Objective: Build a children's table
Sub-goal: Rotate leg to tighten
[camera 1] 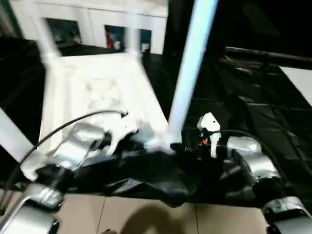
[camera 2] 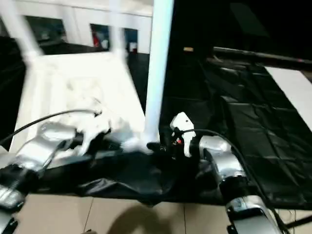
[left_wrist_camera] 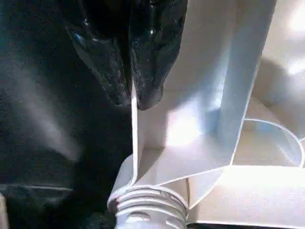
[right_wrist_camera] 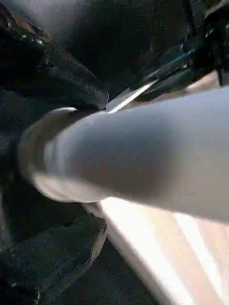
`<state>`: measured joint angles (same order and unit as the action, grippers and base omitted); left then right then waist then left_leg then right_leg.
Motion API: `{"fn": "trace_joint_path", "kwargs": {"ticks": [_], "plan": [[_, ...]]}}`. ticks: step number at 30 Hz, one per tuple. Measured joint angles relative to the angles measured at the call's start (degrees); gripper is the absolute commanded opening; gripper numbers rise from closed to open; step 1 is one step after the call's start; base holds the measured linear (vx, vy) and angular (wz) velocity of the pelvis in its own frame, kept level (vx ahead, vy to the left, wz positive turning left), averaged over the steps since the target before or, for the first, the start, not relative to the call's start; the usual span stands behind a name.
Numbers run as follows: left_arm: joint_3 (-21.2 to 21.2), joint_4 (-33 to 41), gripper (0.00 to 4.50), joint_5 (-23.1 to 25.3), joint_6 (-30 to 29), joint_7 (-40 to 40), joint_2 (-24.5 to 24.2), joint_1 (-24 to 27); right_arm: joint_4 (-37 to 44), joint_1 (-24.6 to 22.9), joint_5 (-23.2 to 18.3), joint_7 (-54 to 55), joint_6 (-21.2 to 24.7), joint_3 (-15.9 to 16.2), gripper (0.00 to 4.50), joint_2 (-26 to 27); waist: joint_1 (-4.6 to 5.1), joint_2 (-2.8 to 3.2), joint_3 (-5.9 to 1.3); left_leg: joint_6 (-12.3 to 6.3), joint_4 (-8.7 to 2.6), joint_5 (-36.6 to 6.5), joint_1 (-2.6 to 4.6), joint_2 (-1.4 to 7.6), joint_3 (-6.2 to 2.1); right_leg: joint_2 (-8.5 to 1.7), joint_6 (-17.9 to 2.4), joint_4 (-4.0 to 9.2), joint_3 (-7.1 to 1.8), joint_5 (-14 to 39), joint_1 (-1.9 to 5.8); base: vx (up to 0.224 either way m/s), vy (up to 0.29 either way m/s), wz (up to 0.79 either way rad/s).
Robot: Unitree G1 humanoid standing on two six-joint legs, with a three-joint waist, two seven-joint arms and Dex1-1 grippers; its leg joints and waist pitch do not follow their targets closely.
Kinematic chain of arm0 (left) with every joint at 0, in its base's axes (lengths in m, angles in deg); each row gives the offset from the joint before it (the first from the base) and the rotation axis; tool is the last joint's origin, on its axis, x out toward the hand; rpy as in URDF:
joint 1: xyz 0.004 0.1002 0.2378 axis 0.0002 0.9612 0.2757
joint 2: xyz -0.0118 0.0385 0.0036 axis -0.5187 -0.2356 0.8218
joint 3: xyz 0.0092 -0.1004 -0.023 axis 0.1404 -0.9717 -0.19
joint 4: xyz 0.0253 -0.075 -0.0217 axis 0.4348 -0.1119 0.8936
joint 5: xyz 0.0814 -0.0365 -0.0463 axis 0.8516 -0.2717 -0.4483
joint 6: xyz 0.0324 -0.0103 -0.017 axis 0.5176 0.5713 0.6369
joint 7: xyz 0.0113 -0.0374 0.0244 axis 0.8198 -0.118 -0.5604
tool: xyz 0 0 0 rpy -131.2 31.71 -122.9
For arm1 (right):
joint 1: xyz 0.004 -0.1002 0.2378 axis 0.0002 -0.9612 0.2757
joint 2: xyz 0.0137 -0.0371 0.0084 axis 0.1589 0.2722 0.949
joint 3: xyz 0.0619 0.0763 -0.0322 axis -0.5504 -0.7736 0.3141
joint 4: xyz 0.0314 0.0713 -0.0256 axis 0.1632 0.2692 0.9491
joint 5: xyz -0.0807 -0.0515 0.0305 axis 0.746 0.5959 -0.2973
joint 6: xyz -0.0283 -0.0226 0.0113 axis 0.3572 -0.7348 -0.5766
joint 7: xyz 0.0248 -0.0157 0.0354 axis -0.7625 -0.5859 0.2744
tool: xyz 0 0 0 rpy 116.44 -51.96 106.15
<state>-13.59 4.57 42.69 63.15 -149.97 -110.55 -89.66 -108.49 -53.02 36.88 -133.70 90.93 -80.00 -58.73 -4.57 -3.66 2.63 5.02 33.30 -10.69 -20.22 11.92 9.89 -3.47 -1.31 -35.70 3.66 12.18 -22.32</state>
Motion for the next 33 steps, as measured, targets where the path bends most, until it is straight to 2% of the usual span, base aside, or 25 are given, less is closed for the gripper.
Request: {"fn": "trace_joint_path", "kwargs": {"ticks": [5, 6, 9, 10, 13, 15, 25, 27, 30, 33], "plan": [[0.2, 0.5, 0.0, 0.0, -0.2, -0.9, -0.1, 0.2, 0.0, -0.3, -0.8, -1.4, 1.5, 0.8, 3.77, 0.8, -0.31, -0.02, 0.0, 0.02, 0.0, 0.0, 0.03, 0.02, 0.01, 0.01, 0.0, -0.05, 0.0, 0.0, 0.01, 0.0, 0.0, 0.0], [0.2, 0.6, 0.0, 0.0, -0.2, -0.9, -0.1, 0.2, 0.0, -0.3, -0.8, -1.8, 1.8, 0.9, 3.6, 1.1, -0.34, -0.03, 0.0, 0.02, -0.01, 0.0, 0.02, 0.02, 0.01, 0.01, 0.0, -0.05, 0.0, 0.0, 0.01, 0.0, 0.0, 0.0], [0.2, 0.8, 0.0, 0.0, -0.3, -1.0, -0.2, 0.2, 0.0, -0.3, -0.9, -2.1, 2.3, 0.8, 3.6, 1.3, -0.45, -0.1, -0.02, 0.02, -0.03, 0.0, 0.01, 0.01, 0.01, 0.01, 0.0, -0.01, 0.0, 0.0, 0.01, 0.0, 0.0, 0.0], [0.2, 0.8, 0.0, 0.0, -0.3, -1.1, -0.2, 0.2, 0.0, -0.3, -1.0, -2.2, 2.5, 0.8, 3.32, 1.3, -0.45, -0.12, -0.01, 0.02, -0.03, 0.0, 0.01, 0.01, 0.01, 0.0, 0.0, -0.01, -0.01, 0.0, 0.01, 0.0, 0.0, 0.0], [0.2, 1.3, 0.0, 0.0, -0.4, -1.4, -0.4, 0.5, 0.1, -0.3, -1.2, -2.5, 3.3, 0.8, 3.23, 1.1, -0.49, -0.22, -0.03, 0.02, -0.03, 0.0, 0.01, 0.01, 0.01, 0.0, 0.0, -0.01, 0.0, 0.0, 0.01, 0.0, 0.0, 0.0], [0.2, 1.6, 0.0, 0.0, -0.6, -1.4, -0.5, 0.6, 0.1, -0.3, -1.3, -2.6, 3.5, 0.8, 2.88, 1.0, -0.48, -0.29, -0.02, 0.02, -0.02, 0.0, 0.01, 0.01, 0.01, 0.0, 0.0, -0.02, 0.0, 0.0, 0.02, 0.0, 0.0, 0.0], [-0.2, 2.4, 0.0, 0.0, -1.8, -0.9, -0.2, 1.2, -0.4, -0.3, -1.5, -1.4, 4.1, 0.1, 2.69, 2.0, -0.32, -0.41, -0.04, 0.03, -0.04, 0.0, 0.07, 0.01, 0.02, 0.01, 0.0, -0.05, -0.01, 0.0, 0.04, 0.0, 0.0, 0.0], [-1.1, -0.1, 0.0, 0.6, -2.8, 3.4, 1.8, 0.0, -3.6, 0.5, -1.1, 5.9, 2.9, -1.9, 2.69, 4.8, -0.02, -0.43, -0.06, 0.06, 0.0, 0.0, 0.22, 0.0, 0.02, 0.01, 0.0, -0.16, -0.04, 0.0, 0.25, 0.0, 0.0, 0.0], [-1.9, -5.4, 0.0, 2.6, -3.8, 12.4, 7.1, -3.4, -9.5, 3.6, -0.7, 20.4, 2.0, -5.5, 2.68, 9.1, 0.92, -0.41, -0.06, 0.18, 0.01, 0.1, 0.32, -0.01, 0.0, 0.0, 0.2, -0.17, -0.06, 0.0, 0.23, -0.054, -0.004, -0.01], [-2.6, -10.9, 0.0, 3.7, -5.6, 21.5, 13.0, -6.9, -14.3, 6.6, -0.7, 35.4, 1.5, -9.5, 2.67, 13.5, 1.18, -0.38, -0.08, 0.28, -0.01, 0.2, 0.33, -0.02, -0.04, 0.0, 0.2, -0.18, -0.04, -0.1, 0.21, 0.0, 0.0, 0.0]]}}
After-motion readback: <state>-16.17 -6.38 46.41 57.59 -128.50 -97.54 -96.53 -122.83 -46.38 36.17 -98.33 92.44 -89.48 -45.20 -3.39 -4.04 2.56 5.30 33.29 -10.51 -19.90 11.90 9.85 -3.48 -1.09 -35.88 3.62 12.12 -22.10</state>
